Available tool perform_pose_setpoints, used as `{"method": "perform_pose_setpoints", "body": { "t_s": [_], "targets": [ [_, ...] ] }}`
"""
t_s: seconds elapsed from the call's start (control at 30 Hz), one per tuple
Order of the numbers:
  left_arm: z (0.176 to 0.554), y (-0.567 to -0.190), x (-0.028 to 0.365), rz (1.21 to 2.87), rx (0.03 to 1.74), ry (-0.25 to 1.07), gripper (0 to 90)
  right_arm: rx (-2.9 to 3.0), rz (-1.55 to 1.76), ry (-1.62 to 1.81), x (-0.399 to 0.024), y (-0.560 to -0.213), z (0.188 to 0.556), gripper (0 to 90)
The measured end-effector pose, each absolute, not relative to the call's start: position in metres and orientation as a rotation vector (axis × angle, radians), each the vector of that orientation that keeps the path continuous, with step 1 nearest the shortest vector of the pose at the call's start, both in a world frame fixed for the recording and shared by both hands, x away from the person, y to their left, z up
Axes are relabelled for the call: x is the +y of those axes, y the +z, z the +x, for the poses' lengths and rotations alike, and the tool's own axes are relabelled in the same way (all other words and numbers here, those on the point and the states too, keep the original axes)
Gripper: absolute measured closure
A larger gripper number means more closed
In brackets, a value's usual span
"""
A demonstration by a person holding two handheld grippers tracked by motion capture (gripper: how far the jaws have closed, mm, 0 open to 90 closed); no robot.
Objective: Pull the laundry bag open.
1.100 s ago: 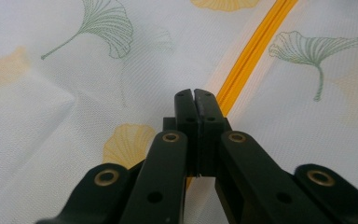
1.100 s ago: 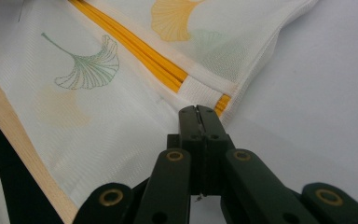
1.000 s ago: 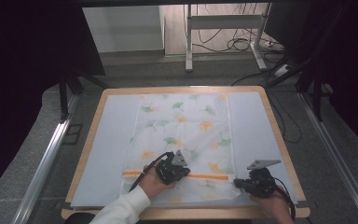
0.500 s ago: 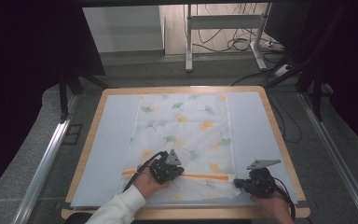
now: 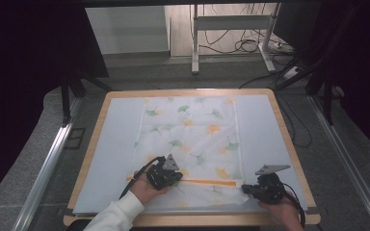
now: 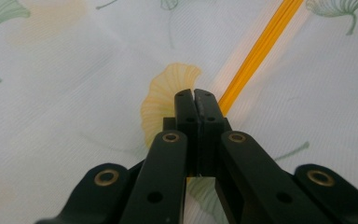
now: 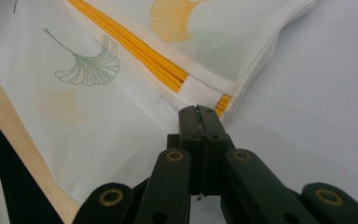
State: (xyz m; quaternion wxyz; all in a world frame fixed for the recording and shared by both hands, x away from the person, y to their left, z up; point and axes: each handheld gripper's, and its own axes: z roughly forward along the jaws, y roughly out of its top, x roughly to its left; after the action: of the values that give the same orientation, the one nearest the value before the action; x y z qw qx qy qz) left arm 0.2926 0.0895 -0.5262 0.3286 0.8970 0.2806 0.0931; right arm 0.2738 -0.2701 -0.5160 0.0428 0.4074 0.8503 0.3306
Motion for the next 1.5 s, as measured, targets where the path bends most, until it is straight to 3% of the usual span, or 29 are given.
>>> {"method": "perform_pose_setpoints", "body": {
  "t_s": [1.5],
  "targets": [
    [0.282,-0.528,0.147,2.333,0.853,0.294,90.0,2.591,1.252,1.01,-0.27,-0.516,0.273,89.9]
  ]
}}
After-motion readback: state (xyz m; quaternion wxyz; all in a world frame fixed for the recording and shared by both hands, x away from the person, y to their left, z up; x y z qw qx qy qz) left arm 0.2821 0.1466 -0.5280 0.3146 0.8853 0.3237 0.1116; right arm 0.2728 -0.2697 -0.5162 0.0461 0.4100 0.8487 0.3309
